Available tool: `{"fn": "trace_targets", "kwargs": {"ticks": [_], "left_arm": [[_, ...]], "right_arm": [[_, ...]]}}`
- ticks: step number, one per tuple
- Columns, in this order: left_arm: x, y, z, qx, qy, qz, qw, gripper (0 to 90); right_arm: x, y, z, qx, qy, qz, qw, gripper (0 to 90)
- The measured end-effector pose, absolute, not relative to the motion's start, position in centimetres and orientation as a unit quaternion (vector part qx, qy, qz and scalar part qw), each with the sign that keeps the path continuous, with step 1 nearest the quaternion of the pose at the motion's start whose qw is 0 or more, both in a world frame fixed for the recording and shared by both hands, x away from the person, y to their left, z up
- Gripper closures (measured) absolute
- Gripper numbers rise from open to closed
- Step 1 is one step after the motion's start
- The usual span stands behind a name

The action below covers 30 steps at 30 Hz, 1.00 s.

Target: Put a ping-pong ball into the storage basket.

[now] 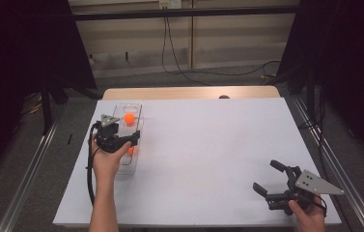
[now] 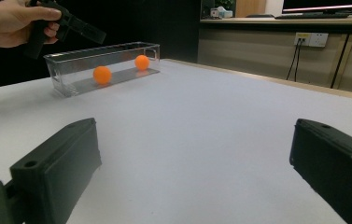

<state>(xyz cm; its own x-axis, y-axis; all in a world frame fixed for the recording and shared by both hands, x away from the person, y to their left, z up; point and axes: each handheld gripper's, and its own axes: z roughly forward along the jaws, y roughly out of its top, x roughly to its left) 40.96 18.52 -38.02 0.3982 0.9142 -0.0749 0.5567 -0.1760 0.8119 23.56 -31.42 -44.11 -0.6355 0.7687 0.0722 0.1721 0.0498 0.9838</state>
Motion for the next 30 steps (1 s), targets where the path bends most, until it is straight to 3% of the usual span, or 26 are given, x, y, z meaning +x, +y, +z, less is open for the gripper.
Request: {"fn": "trace_targets", "kwargs": {"ticks": [30], "left_arm": [[38.8,18.0,-38.6,0.735,0.475,0.212,0.436,8.1]], "right_arm": [[23.6,-31.4,-44.1,0.346,0.680,0.597,0.249,1.3]]}}
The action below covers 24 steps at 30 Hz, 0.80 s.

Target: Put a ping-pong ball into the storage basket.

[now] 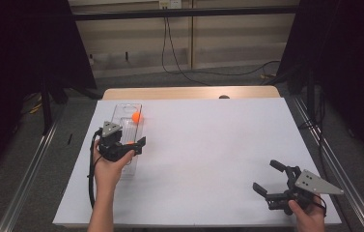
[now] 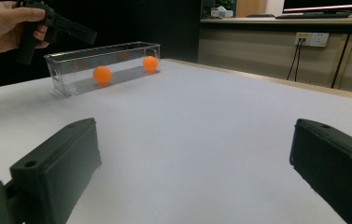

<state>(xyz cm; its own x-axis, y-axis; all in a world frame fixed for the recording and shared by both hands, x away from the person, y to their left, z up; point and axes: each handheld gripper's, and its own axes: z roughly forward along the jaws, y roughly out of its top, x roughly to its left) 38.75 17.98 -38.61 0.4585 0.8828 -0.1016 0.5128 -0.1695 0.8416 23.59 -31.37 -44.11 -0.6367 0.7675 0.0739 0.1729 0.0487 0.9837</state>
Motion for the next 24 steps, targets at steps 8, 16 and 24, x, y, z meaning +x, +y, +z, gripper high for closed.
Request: {"fn": "trace_targets", "kwargs": {"ticks": [8,16,24], "left_arm": [[38.1,18.1,-38.8,0.733,0.467,0.208,0.449,5.6],[37.5,18.3,-38.9,0.726,0.460,0.206,0.468,4.3],[36.8,18.6,-39.2,0.726,0.450,0.207,0.478,3.3]], "right_arm": [[23.6,-31.4,-44.1,0.346,0.680,0.596,0.249,1.4],[23.6,-31.4,-44.1,0.346,0.680,0.596,0.250,1.3],[23.6,-31.4,-44.1,0.345,0.680,0.597,0.251,1.3]]}}
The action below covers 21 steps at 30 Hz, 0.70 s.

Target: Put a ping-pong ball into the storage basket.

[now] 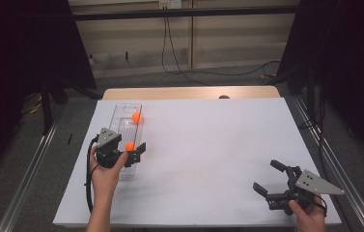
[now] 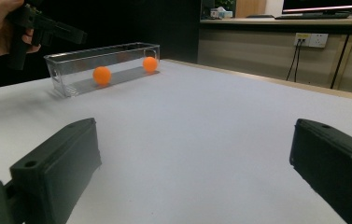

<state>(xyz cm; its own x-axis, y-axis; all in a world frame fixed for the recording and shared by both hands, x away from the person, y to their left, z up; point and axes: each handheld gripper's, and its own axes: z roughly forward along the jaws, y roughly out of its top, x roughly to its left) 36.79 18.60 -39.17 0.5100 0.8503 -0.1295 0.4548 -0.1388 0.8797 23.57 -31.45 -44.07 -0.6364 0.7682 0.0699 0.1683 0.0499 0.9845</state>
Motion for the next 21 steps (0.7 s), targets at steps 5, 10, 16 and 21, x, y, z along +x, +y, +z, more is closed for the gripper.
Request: {"fn": "trace_targets", "kwargs": {"ticks": [5,10,16,21], "left_arm": [[36.5,18.7,-39.4,0.726,0.445,0.212,0.479,3.3],[36.1,18.8,-39.7,0.727,0.439,0.215,0.482,3.2],[35.6,19.0,-39.9,0.726,0.431,0.217,0.490,3.2],[35.2,19.2,-39.9,0.725,0.423,0.221,0.497,3.0]], "right_arm": [[23.6,-31.4,-44.1,0.343,0.681,0.597,0.251,1.3],[23.6,-31.4,-44.1,0.343,0.681,0.596,0.251,1.3],[23.5,-31.4,-44.0,0.342,0.681,0.597,0.252,1.3],[23.5,-31.4,-44.0,0.342,0.681,0.597,0.252,1.3]]}}
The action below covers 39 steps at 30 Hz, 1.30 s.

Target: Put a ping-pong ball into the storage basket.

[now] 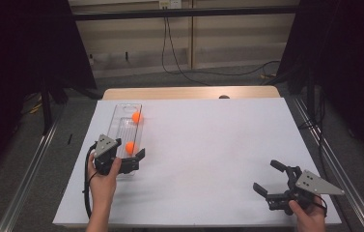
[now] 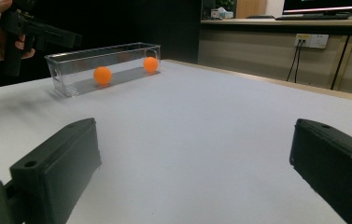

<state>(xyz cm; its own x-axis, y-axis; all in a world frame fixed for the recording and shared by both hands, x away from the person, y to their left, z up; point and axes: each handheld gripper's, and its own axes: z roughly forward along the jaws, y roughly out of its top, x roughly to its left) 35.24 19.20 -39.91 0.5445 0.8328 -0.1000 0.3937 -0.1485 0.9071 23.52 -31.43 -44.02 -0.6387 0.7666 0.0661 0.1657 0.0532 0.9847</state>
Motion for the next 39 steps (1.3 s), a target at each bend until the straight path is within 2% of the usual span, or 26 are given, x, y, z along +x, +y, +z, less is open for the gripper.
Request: {"fn": "trace_targets", "kwargs": {"ticks": [19,39], "left_arm": [[33.9,20.7,-40.6,0.705,0.417,0.221,0.529,3.0],[33.3,21.0,-41.1,0.702,0.410,0.227,0.536,2.9]], "right_arm": [[23.5,-31.4,-44.0,0.342,0.681,0.596,0.252,1.3],[23.5,-31.3,-44.1,0.342,0.682,0.596,0.251,1.3]]}}
